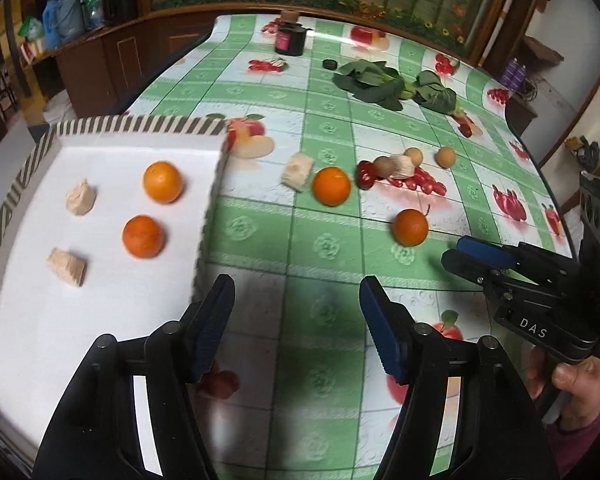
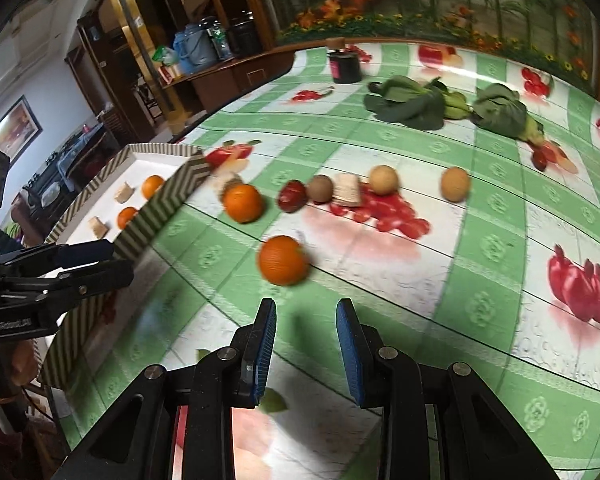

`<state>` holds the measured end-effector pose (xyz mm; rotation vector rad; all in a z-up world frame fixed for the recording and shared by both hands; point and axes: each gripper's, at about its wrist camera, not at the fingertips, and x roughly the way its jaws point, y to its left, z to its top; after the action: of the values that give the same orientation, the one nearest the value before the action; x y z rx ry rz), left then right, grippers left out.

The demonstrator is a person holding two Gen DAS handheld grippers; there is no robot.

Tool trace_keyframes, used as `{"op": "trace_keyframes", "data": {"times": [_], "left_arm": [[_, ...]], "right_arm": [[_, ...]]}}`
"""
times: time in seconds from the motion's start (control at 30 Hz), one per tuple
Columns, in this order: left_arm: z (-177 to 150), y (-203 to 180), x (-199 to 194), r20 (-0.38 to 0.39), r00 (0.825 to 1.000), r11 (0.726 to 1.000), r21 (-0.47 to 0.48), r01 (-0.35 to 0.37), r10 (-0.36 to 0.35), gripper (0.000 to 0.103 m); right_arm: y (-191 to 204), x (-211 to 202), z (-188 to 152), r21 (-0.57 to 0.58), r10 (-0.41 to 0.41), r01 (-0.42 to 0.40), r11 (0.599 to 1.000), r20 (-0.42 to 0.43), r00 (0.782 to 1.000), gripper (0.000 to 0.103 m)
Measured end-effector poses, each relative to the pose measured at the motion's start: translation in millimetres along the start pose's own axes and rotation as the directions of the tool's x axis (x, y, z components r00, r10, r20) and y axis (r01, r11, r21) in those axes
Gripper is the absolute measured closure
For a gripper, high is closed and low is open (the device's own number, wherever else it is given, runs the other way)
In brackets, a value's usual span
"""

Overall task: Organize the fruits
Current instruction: 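Grasp the stemmed orange with the left gripper while the right gripper grasps a brown kiwi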

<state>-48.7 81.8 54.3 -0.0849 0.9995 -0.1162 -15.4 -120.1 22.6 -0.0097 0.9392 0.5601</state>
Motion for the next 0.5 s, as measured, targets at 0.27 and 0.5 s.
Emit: {"op": "trace_keyframes", "data": {"times": [0.27, 0.5], "left_arm": [[9.4, -35.5, 15.6, -0.019, 0.999, 0.998, 0.059, 0.032, -0.031, 0.038], [16.5, -57.7, 36.1, -0.036, 0.998, 0.996, 0.078, 0.045, -0.042, 0.038]], "right_arm": [[-23.8, -1.8, 8.5, 0.015, -0.041, 0.041, 0.999, 0.008, 0.999, 0.073], [-45.3, 10.3, 33.9, 0.039, -0.061, 0.06, 0.997, 0.013, 0.998, 0.073]]}}
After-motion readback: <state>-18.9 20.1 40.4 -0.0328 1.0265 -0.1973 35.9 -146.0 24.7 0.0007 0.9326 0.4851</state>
